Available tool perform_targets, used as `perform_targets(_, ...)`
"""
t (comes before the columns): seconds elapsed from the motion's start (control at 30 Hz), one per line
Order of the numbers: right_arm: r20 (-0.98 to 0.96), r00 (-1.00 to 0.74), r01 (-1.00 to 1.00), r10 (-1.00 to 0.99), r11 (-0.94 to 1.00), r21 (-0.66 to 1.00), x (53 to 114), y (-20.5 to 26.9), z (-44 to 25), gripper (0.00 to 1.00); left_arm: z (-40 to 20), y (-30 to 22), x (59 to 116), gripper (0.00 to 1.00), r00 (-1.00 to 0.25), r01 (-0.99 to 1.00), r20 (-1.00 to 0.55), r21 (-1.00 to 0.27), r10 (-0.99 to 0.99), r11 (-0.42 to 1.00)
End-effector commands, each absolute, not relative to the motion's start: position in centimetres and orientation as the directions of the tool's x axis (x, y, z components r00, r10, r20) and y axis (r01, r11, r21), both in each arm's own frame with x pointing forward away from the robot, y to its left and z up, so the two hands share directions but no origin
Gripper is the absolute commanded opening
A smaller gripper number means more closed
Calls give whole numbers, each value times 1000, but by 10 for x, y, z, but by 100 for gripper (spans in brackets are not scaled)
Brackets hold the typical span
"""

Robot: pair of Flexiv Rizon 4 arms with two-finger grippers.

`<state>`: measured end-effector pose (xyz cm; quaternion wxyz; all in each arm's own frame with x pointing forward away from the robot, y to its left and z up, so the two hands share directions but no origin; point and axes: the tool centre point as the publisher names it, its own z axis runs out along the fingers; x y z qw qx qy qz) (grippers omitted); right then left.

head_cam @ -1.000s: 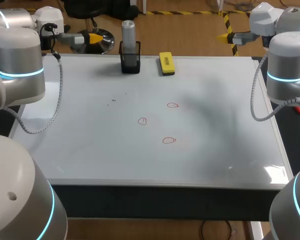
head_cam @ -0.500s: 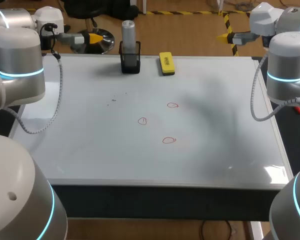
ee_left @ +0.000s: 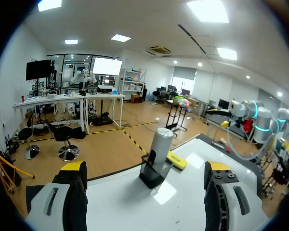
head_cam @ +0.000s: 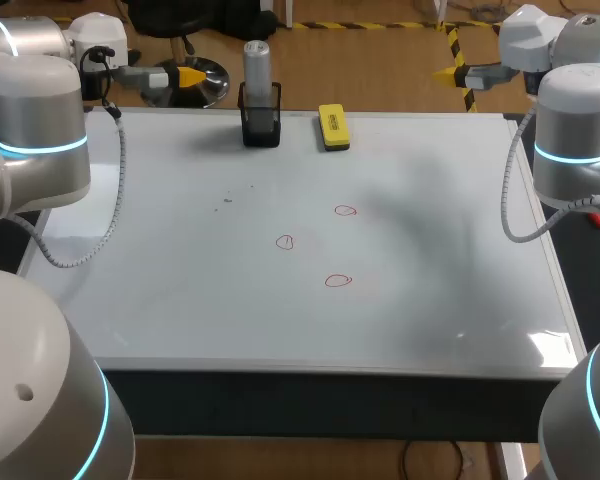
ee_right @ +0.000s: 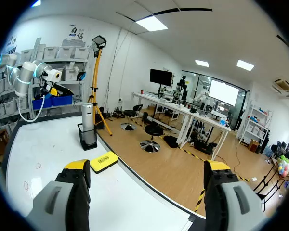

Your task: Pick up the inspection probe, press it on each red-marked spot on the whiteboard one by one, put down the probe, pick up the eraser, and wipe off all the red marks.

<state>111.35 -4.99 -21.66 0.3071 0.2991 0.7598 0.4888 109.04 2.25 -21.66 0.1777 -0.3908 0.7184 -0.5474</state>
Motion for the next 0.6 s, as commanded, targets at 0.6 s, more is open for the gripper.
perform_targets(0.6,-174,-633,156,755,345,926,1114,-50,-216,100,-219,20,1135,100,-792,-208,106,-973,-601,102)
